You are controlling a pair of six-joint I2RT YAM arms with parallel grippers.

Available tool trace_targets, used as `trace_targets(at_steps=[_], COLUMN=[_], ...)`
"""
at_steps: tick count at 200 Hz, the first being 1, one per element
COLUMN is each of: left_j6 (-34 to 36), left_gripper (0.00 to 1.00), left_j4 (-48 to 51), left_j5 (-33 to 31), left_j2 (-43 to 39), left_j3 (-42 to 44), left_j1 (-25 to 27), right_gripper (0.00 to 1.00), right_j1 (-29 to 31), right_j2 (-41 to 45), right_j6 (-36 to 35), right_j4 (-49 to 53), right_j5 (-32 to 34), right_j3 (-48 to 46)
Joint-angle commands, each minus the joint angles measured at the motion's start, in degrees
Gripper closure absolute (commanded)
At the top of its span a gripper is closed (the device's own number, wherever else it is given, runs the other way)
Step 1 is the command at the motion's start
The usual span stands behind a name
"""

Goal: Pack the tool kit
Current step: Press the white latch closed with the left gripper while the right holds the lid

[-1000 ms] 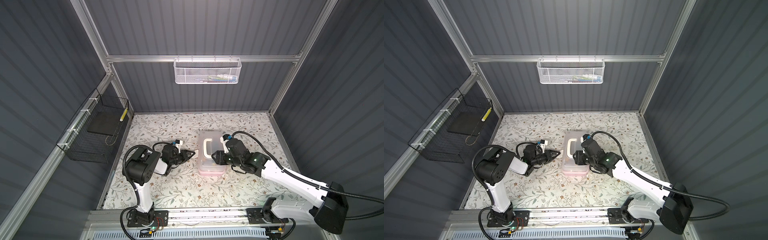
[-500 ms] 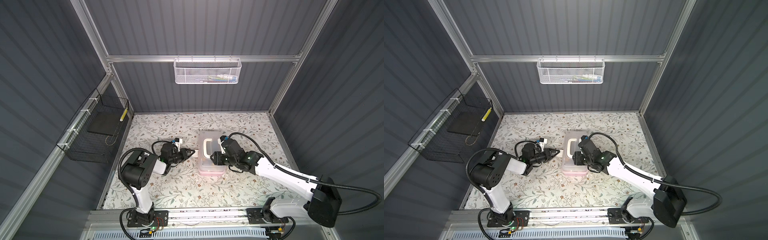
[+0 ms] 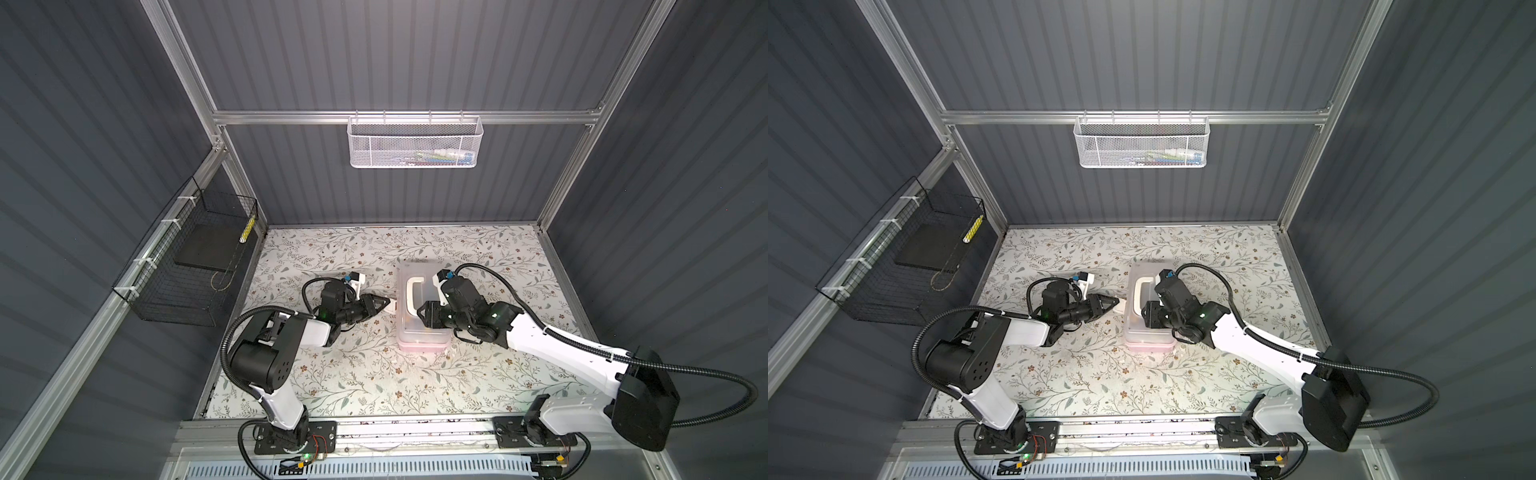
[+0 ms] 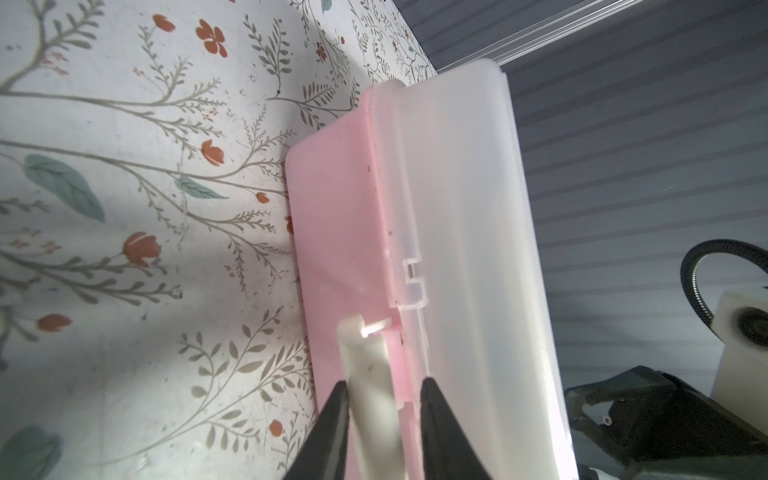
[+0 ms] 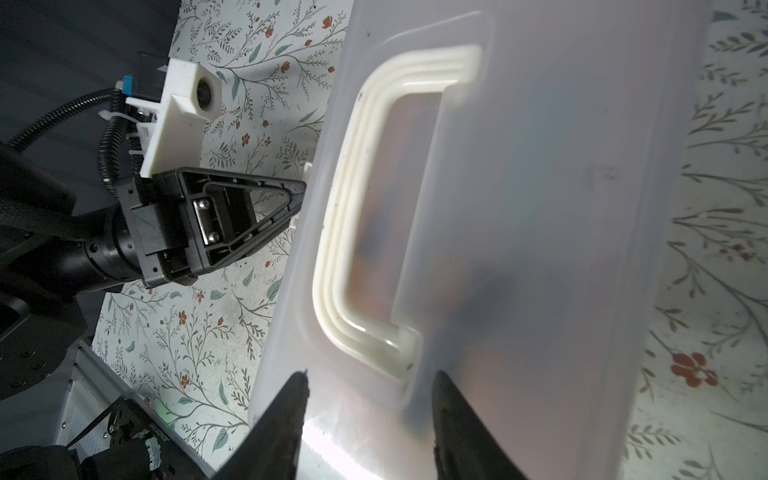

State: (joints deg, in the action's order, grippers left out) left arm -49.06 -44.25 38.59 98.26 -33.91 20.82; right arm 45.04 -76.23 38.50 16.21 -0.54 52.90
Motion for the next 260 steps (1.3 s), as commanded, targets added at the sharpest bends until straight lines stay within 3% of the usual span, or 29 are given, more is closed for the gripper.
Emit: trace_targets(at_steps=[1,105,163,260], left_j6=[2.28,11.63,10.69,9.49], left_gripper=[0.68,0.73,0.85,0.85], left_j4=[2.59,22.86,21.88,24.0], left_j5=[0.44,-9.26,-7.83,-6.33], left_j2=[-0.59,-4.6,-4.3,-8.03], left_j3=[-1.88,-6.59,-7.4,-9.16], left_j1=[1.18,3.26,3.26,3.26], right_gripper=[0.5,0.5,0.5,0.49], right_j1=[-0.19,-0.3,-0.34,-0.56], right_j2=[-1.21,-0.13,-0.77,-0.85], right_j6=[-0.26,0.2,0.31,0.08], right_j4=[4.27,3.88,3.83,3.66], right_j5=[-0.15,0.69,0.64,0.9], right_j3=[-1.41,-1.58,-1.44,-1.49])
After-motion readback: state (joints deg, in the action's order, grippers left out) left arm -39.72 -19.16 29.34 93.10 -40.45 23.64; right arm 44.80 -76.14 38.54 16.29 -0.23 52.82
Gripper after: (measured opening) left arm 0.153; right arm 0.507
